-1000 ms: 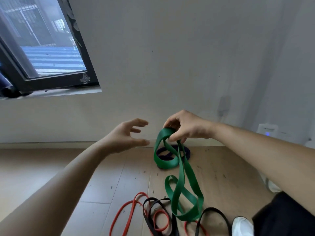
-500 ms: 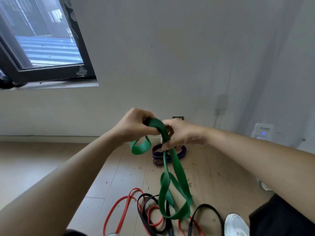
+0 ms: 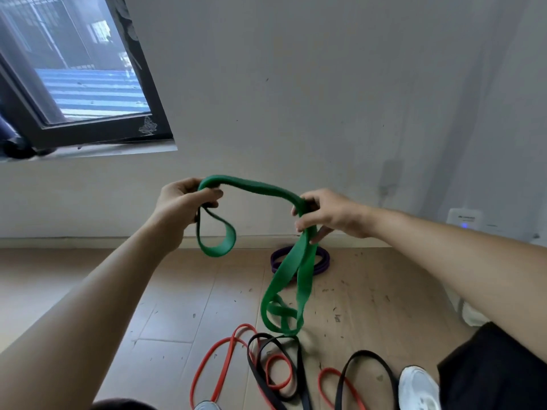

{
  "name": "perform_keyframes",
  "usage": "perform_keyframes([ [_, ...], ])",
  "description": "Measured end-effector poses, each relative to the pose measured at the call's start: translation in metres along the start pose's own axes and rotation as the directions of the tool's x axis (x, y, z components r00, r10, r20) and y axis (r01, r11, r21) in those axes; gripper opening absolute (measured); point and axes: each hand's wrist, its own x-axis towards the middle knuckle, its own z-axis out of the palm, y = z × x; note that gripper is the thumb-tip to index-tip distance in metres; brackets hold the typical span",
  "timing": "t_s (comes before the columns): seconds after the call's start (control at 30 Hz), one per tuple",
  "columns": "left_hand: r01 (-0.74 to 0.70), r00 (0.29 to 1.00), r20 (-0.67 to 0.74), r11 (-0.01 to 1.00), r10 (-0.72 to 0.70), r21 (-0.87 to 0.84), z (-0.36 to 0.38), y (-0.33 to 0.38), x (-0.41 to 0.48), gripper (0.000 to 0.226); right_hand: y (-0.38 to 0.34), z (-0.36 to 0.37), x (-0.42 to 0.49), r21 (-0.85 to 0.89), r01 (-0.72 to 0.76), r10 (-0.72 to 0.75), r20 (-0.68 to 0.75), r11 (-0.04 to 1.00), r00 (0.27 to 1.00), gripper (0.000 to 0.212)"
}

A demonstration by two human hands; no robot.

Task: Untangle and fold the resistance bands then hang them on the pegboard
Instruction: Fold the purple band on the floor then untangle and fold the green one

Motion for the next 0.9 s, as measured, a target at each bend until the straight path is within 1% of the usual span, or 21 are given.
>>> perform_keyframes([
  [0.1,0.044,0.993,0.098,0.979,-0.065,0.2,-0.004,-0.012,-0.006,0.017,-0.012,-0.01,-0.005,0.071,0.068,-0.059,-0.117,0.995,0.991,0.029],
  [0.2,0.021,0.967,0.229,0.932,-0.11,0.361,0.003,-0.015,-0.01,0.022,-0.028,-0.016,-0.011,0.097,0.177,-0.158,-0.177,0.979,0.971,0.026],
  [0.3,-0.03,0.951,0.297,0.932,-0.085,0.362,0.02,-0.005,-0.014,0.021,-0.047,-0.018,-0.019,0.099,0.32,-0.291,-0.231,0.942,0.928,0.023],
  [0.37,-0.081,0.944,0.327,0.942,-0.031,0.325,0.033,0.005,-0.017,0.022,-0.057,-0.018,-0.023,0.098,0.416,-0.376,-0.279,0.904,0.883,0.023],
  [0.43,-0.11,0.942,0.334,0.959,0.017,0.261,0.045,0.014,-0.019,0.024,-0.062,-0.02,-0.026,0.091,0.462,-0.419,-0.3,0.882,0.857,0.027],
  [0.57,-0.107,0.931,0.362,0.983,0.047,0.146,0.061,0.022,-0.02,0.03,-0.06,-0.025,-0.03,0.045,0.422,-0.396,-0.265,0.906,0.879,0.032],
  [0.67,-0.156,0.925,0.37,0.971,0.081,0.179,0.067,0.023,-0.02,0.033,-0.057,-0.03,-0.032,0.056,0.39,-0.365,-0.246,0.919,0.898,0.035],
  [0.8,-0.255,0.912,0.39,0.922,0.129,0.292,0.069,0.025,-0.017,0.032,-0.056,-0.035,-0.037,0.029,0.381,-0.365,-0.223,0.924,0.904,0.034],
  [0.9,-0.279,0.893,0.422,0.928,0.155,0.248,0.075,0.028,-0.019,0.025,-0.054,-0.033,-0.039,-0.045,0.328,-0.331,-0.153,0.944,0.931,0.036],
])
